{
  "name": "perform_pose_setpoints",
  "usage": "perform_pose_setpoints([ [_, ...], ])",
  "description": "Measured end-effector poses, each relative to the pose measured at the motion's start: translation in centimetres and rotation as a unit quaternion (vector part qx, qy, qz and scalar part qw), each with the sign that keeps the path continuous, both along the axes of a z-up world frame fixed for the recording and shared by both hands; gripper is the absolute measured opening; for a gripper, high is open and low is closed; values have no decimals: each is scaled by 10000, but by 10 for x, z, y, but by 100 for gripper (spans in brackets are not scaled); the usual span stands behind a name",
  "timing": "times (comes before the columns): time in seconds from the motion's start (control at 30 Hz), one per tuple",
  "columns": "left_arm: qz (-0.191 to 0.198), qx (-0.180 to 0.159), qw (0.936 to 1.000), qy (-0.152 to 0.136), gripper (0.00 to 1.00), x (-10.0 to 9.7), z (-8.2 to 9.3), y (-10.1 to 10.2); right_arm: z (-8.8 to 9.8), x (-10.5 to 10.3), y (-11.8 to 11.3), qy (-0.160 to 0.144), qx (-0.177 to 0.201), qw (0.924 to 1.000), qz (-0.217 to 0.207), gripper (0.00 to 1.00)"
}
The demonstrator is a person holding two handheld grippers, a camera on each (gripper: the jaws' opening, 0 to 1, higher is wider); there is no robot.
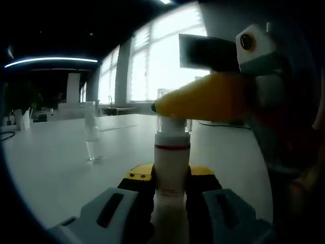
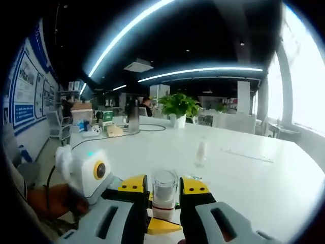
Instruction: Clamp pump bottle remove cover press pump head put on cover
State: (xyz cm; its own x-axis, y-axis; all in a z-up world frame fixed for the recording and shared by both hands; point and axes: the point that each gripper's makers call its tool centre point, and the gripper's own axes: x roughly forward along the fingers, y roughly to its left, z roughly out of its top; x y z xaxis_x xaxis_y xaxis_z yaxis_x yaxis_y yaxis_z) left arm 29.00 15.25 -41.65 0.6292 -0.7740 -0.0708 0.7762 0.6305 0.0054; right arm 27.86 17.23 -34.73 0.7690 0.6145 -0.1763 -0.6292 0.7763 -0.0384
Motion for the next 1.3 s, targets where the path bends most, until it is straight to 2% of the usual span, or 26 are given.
perform_pose_setpoints([
  [0.27, 4, 2, 10000, -6, 14, 0, 0, 0, -1, 1, -1, 33, 48, 10000, -71, 14],
  [0.43, 12, -9, 10000, 14, 14, 1, 0, 0, 0, 1, 0, -97, -35, 9992, -394, 14],
  [0.57, 5, -2, 10000, 4, 14, 0, 1, 0, 0, 0, -1, -150, -55, 9989, -450, 14],
  [0.73, 3, 6, 10000, -8, 14, 0, 0, 0, 0, 1, -2, -123, -12, 9992, -375, 14],
  [0.87, 7, -6, 10000, 9, 14, 1, 0, 1, 0, 1, 1, -113, 26, 9997, -197, 19],
  [1.07, 6, -11, 10000, 16, 14, 1, -1, 1, 2, 0, 1, -165, 35, 9997, -184, 22],
  [1.3, 8, -13, 10000, 17, 14, 2, -1, 1, 18, -3, -3, -330, 221, 9992, -93, 23],
])
